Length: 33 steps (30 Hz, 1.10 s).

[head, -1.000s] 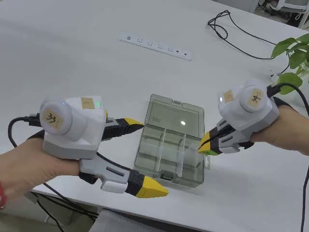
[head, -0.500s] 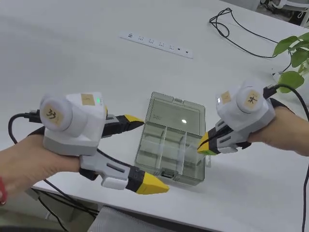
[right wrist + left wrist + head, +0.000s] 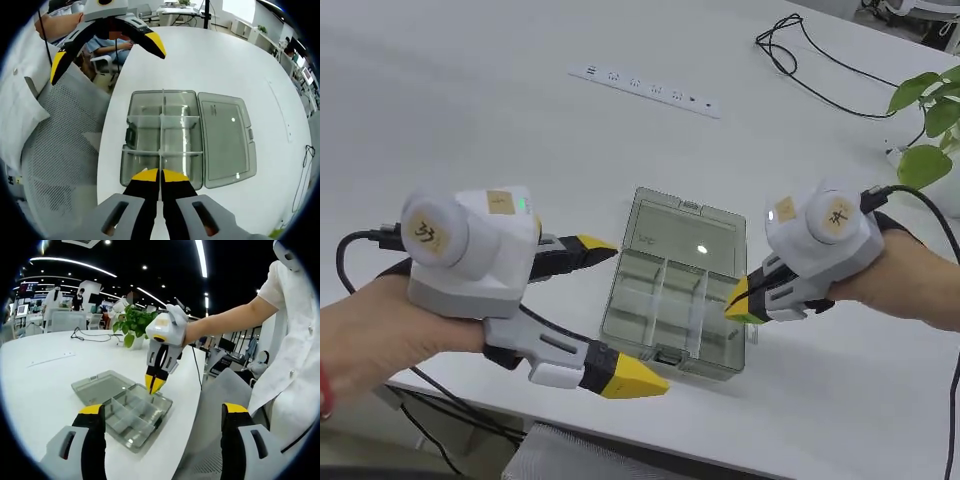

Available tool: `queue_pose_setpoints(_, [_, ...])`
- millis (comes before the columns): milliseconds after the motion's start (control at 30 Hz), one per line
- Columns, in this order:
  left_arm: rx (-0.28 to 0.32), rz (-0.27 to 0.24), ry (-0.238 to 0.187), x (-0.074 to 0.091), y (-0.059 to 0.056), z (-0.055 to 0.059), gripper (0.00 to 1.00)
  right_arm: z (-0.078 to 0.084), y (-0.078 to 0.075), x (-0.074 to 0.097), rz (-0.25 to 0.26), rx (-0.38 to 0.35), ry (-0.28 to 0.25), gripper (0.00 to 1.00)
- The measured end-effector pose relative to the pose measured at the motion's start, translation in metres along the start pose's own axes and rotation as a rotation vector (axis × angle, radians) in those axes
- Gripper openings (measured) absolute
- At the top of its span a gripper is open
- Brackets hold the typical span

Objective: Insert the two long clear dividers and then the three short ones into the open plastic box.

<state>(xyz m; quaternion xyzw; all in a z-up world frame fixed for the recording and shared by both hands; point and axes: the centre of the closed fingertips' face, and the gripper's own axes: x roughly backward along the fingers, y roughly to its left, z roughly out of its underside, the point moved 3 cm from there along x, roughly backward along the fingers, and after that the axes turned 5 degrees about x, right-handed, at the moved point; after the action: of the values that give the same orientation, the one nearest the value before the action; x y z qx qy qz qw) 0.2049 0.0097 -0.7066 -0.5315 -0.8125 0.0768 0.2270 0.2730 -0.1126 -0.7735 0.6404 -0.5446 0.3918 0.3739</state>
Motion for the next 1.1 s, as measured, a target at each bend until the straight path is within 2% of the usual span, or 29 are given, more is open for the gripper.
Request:
queue_pose_setpoints(767, [0.001, -0.005, 0.018, 0.002, 0.005, 0.003, 1.0, 0.007, 0.0, -0.017, 0.003, 0.026, 0.036, 0.02])
queue_pose_setpoints(1100, [0.001, -0.006, 0.017, 0.003, 0.006, 0.003, 1.0, 0.007, 0.001, -0.019, 0.007, 0.035, 0.04, 0.03])
